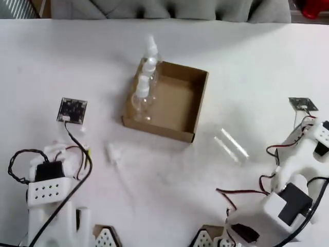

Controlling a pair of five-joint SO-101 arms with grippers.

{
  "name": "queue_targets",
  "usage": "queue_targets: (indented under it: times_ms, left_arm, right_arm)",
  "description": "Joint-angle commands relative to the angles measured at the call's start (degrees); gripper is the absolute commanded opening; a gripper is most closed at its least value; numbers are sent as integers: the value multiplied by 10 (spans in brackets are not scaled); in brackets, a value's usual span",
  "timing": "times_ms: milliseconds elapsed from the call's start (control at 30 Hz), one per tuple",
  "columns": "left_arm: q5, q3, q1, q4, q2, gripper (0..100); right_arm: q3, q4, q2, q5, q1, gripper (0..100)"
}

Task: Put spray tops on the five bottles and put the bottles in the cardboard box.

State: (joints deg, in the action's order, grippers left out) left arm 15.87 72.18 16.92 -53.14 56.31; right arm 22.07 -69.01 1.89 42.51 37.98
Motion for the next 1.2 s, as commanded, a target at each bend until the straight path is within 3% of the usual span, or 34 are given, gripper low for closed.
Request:
queue_targets:
  times_ms: [0, 233, 1167]
  left_arm:
    - [5, -4, -6, 8, 17, 20]
    - [23, 0, -7, 11, 19, 20]
    - [25, 2, -7, 12, 20, 20]
  right_arm:
    - [-9, 6, -12, -33, -9, 262]
    - [-10, -12, -71, -105, 13, 262]
    - [-8, 53, 23, -27, 15, 209]
